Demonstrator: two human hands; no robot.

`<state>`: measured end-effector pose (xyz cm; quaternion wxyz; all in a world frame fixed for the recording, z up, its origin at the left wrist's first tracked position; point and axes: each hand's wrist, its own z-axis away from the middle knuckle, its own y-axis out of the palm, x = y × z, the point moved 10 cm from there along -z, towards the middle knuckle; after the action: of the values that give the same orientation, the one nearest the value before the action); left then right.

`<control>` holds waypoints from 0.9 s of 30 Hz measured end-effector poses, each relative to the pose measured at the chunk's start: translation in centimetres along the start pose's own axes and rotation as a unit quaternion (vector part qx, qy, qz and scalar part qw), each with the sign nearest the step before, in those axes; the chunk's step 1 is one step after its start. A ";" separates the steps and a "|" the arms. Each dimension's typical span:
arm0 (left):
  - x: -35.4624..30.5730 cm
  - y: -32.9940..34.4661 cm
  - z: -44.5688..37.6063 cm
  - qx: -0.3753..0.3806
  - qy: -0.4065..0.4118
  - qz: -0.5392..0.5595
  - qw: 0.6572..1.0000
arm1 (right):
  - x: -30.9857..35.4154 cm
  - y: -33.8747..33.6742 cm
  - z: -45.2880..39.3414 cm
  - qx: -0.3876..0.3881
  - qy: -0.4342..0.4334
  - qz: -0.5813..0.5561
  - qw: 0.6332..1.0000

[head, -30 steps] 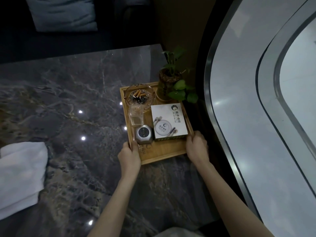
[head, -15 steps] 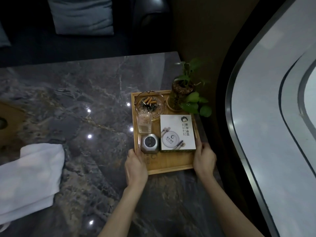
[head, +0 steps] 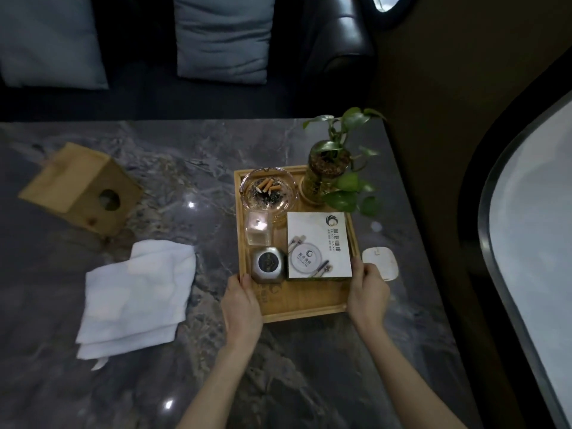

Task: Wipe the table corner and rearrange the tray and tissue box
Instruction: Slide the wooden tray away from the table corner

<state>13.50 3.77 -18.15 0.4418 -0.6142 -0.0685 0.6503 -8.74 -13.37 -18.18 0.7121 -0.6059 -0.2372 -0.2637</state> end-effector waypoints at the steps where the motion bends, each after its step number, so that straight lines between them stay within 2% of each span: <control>1: 0.6 -0.7 -0.2 -0.005 -0.005 0.000 1.000 | 0.4 0.7 0.4 0.001 -0.002 -0.001 1.000; 11: 5.4 -3.9 -1.4 -0.013 -0.049 -0.040 0.998 | 1.6 5.1 3.4 0.038 0.001 0.022 0.999; 18: 6.2 -4.0 -1.2 -0.009 -0.045 -0.042 0.998 | 1.2 6.0 3.9 0.048 0.004 0.044 0.998; 22: 5.6 -4.0 -1.2 -0.006 -0.024 -0.054 0.998 | 1.0 6.2 3.8 0.060 0.007 0.050 0.997; 27: 5.1 -4.3 -1.4 0.017 0.020 -0.130 0.991 | 1.8 6.2 3.7 0.092 -0.033 0.094 0.991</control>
<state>17.58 9.08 -19.55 0.5339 -0.6057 -0.1281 0.5759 -3.32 -9.12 -21.02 0.7780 -0.5663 -0.2256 -0.1523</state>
